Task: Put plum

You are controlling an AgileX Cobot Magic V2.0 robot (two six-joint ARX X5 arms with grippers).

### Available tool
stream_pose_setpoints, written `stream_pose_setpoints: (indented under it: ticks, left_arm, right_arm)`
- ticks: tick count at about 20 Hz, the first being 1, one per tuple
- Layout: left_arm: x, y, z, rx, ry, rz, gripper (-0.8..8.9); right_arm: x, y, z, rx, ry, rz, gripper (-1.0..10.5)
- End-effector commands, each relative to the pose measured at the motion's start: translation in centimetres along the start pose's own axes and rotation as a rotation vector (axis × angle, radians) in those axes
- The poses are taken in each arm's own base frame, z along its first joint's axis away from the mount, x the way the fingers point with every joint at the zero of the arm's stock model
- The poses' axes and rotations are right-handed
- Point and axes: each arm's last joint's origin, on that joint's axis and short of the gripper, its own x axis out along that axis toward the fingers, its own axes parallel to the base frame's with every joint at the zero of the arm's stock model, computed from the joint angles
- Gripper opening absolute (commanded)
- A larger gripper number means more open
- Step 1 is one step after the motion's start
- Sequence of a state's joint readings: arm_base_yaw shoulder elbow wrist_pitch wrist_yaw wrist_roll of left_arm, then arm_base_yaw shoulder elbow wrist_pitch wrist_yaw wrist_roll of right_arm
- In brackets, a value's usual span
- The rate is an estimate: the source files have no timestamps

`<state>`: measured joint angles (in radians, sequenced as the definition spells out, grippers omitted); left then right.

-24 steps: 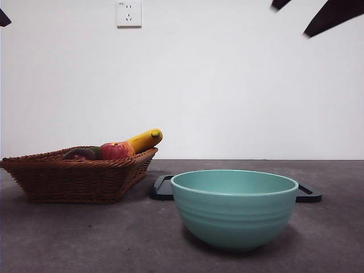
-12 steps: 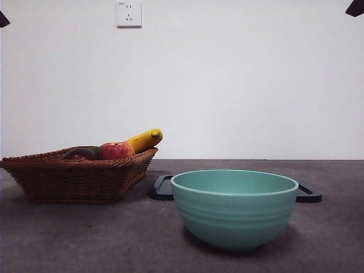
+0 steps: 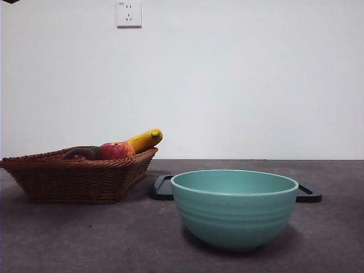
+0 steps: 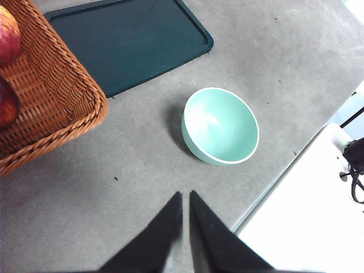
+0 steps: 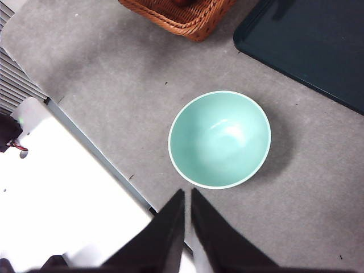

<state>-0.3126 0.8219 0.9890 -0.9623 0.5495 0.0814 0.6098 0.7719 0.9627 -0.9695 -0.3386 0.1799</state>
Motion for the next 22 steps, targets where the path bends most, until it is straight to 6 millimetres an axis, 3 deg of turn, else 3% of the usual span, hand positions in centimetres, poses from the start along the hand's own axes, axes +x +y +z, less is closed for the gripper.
stream_pose_setpoints:
  ticks: [1, 17, 19, 22]
  left_arm:
    - [-0.2, -0.2, 0.4, 0.022, -0.013, -0.006, 0.07]
    - [-0.7, -0.4, 0.3, 0.037, -0.038, -0.003, 0.07]
    - [-1.9, -0.9, 0.2, 0.127, -0.122, 0.028, 0.07]
    - [-5.3, -1.8, 0.7, 0.330, -0.489, 0.183, 0.07]
  right_arm:
    - [-0.3, 0.3, 0.4, -0.020, -0.014, 0.009, 0.1]
    - [-0.3, 0.3, 0.4, -0.021, -0.014, 0.010, 0.1]
    - [-0.3, 0.3, 0.4, -0.021, -0.014, 0.010, 0.1]
    - [-0.3, 0.3, 0.4, -0.021, -0.014, 0.010, 0.1]
